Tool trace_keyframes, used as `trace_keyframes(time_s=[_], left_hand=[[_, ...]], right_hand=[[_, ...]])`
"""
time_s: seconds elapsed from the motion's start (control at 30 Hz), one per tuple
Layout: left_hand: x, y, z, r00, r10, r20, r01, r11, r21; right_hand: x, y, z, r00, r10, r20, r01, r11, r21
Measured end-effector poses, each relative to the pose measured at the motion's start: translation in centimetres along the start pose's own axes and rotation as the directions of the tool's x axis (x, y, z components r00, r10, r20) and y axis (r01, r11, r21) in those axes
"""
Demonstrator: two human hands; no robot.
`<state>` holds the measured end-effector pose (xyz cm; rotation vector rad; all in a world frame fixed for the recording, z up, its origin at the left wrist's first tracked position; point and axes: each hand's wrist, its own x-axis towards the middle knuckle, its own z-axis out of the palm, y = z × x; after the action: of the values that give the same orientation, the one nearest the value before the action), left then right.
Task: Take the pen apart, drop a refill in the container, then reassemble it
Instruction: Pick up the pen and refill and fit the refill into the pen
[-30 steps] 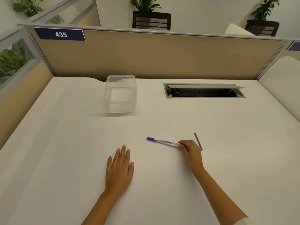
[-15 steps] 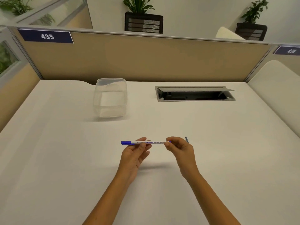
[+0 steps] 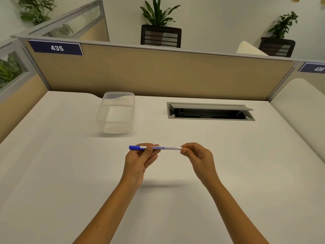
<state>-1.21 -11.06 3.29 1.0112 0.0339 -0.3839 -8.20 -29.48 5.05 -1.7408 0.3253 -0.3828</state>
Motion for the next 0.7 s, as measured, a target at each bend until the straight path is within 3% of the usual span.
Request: trace_keyframes(time_s=[0.27, 0.37, 0.47, 0.7], left_hand=[[0.0, -1.1, 0.8, 0.997, 0.012, -0.083, -0.008, 0.999, 0.037], [0.1, -1.0, 0.8, 0.996, 0.017, -0.087, -0.013, 0.999, 0.051], [0.1, -1.0, 0.8, 0.996, 0.023, -0.092, -0.018, 0.999, 0.05], [0.0, -1.3, 0.4, 0.995, 0.077, -0.066, -0.072, 0.994, 0.084]], right_hand=[[0.5, 0.6, -0.8, 0.98, -0.166, 0.113, 0.192, 0.936, -0.294], [0.4, 0.7, -0.8, 0.967, -0.171, 0.187, 0.223, 0.927, -0.301], [0.6, 0.4, -0.9, 0.965, -0.11, 0.24, 0.171, 0.953, -0.251], [0.9, 0.2, -0.5, 0.942, 0.136, 0.308, -0.119, 0.99, -0.072]])
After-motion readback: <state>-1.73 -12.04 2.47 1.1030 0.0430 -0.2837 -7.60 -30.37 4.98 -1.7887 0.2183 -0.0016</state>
